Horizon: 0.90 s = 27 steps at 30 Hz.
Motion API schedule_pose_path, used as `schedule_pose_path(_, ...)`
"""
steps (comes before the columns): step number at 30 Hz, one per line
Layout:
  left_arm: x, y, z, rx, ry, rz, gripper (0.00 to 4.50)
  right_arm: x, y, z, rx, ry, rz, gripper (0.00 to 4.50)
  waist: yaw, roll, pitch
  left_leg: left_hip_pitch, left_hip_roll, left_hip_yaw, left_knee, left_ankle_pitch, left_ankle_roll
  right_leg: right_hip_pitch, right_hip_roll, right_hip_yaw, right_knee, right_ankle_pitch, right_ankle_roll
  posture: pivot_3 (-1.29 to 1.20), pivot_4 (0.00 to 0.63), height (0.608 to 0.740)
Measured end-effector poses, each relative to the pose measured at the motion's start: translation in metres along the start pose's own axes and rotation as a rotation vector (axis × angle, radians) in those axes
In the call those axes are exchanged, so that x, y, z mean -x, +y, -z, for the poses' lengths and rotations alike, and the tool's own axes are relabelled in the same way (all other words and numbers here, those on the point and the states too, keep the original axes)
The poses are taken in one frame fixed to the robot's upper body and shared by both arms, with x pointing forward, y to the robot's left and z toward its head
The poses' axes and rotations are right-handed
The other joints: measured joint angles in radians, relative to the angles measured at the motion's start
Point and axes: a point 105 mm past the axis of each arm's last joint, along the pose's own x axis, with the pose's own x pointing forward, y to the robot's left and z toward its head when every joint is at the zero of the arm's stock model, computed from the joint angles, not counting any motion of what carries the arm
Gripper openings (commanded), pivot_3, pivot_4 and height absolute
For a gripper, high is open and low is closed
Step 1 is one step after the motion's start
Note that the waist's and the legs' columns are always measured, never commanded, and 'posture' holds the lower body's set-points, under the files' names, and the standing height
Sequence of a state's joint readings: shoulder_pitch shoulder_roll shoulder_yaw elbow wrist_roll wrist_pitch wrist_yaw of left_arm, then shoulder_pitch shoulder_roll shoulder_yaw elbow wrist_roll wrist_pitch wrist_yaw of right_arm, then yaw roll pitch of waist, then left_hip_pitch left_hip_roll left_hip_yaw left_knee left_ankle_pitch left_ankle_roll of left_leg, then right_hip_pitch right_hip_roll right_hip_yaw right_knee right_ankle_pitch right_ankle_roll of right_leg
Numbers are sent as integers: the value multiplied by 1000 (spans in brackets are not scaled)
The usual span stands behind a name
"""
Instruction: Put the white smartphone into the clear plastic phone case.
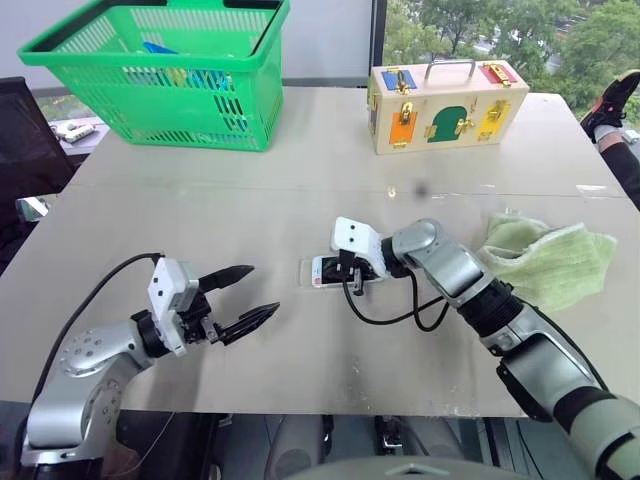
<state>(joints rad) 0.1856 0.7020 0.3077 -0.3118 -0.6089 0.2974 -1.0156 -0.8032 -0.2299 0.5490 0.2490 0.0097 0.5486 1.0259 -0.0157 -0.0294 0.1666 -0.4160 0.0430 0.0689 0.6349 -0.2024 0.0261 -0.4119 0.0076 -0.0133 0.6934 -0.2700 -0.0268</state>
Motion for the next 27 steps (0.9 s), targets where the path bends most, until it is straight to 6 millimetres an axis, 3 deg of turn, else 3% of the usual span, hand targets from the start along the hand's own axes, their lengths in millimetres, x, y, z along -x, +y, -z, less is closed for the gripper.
schedule_pose_path(10,0,1,4,2,13,-33,4500,6,-2,-1,-127,-138,17,80,0,0,0,-1,0,1,0,0,0,-1,-2,0,0,-2,-3,0,150,740)
schedule_pose_path(13,-1,4,5,-12,32,-45,4500,21,-2,-13,-157,-214,29,80,1,0,2,-3,0,2,-1,0,0,-3,-2,-1,0,0,0,0,150,740)
schedule_pose_path(17,-11,10,6,-16,55,-48,3266,64,-3,-39,-77,-284,110,0,4,1,2,-6,0,2,-1,0,0,-5,-3,-2,-3,0,1,0,150,740)
schedule_pose_path(19,-12,12,7,-20,60,-48,2484,75,-4,-37,-68,-273,153,0,3,0,2,-6,0,2,-1,0,0,-5,-3,-2,-4,0,1,0,150,740)
schedule_pose_path(24,-18,17,17,-12,105,-40,224,100,-13,9,-106,-116,342,0,1,0,2,-9,0,2,-3,0,0,-7,-3,-2,-6,0,1,0,150,740)
schedule_pose_path(27,-27,20,21,-22,131,-31,89,108,-15,20,-124,-65,423,0,1,0,2,-13,0,2,-3,0,0,-11,-3,-3,-5,1,1,0,150,740)
